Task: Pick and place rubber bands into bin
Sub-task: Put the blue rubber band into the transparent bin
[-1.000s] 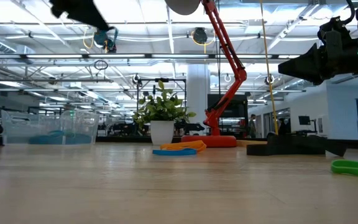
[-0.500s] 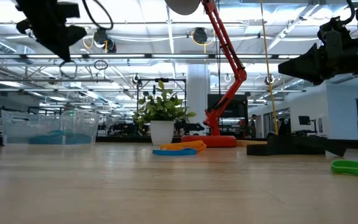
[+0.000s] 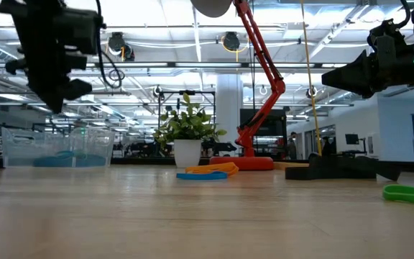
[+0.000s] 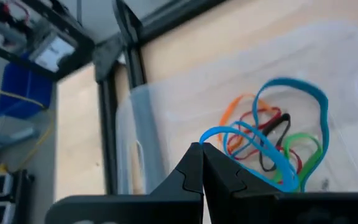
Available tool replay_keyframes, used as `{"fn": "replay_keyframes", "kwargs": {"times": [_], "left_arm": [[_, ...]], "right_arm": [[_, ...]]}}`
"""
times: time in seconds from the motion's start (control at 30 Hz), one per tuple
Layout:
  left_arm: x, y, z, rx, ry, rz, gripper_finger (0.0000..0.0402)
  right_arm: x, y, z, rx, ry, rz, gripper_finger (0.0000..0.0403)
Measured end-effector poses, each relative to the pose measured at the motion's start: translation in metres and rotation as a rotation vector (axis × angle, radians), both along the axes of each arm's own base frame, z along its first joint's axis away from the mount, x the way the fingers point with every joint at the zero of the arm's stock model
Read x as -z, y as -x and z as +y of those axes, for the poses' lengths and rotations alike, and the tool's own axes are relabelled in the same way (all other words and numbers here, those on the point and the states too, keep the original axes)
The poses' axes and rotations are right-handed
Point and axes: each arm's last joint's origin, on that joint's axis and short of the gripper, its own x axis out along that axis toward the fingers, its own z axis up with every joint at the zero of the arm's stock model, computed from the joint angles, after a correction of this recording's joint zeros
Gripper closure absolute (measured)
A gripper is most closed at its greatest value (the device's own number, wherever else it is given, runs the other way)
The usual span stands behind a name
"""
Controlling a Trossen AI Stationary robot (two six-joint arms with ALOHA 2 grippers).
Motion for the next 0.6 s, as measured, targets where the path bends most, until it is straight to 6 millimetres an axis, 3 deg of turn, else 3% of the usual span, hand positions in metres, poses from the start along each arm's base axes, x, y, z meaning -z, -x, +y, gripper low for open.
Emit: {"fn": "replay_keyframes", "kwargs": {"times": [0.37,0.6], "left_arm": [[0.036,0.005,0.006,-0.033,0.049,-0.052,0.0397],[0.041,0.007,0.007,-0.044,0.045,-0.048,0.0387]], "right_arm": [[0.000,0.000,0.000,0.000,0.000,0.000,0.0289],[0.000,0.000,0.000,-0.001,-0.001,0.000,0.0289]]}}
